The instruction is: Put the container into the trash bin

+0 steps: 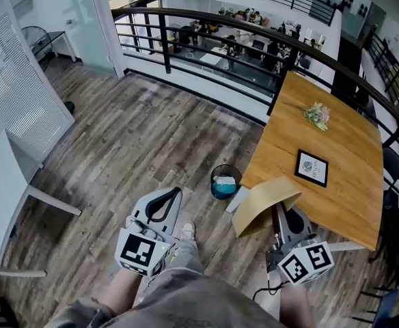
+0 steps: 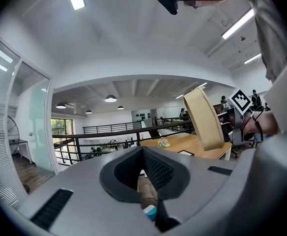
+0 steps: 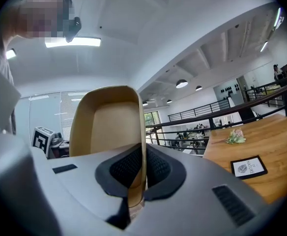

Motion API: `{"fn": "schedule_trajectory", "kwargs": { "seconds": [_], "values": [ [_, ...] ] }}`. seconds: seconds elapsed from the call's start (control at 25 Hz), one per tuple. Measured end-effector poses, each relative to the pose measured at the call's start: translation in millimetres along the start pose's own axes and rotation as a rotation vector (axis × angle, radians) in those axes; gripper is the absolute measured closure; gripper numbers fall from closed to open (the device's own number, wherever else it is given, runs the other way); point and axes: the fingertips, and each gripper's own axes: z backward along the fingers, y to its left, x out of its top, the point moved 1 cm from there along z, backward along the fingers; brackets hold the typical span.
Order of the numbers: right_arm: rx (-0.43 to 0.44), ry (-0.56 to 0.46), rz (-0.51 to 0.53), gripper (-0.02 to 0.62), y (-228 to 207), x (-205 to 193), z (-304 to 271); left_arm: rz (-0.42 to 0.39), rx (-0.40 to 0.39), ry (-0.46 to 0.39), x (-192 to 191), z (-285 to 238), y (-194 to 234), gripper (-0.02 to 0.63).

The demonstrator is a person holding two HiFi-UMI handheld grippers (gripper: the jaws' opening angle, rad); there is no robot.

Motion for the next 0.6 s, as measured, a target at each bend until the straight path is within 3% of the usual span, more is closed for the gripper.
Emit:
{"fn": "schedule_trajectory", "kwargs": {
  "seconds": [0.32,0.6],
  "values": [
    [-0.118,0.165,-0.062,0.563,-30,-33,-122,0.011,-0.062,0.119,-30,-90,79,0.591],
    [-0.232,0.299,-0.194,0.563,-68,-90,-207,0.035,-0.139,0.226,-76,-163,129,0.591]
  ]
}}
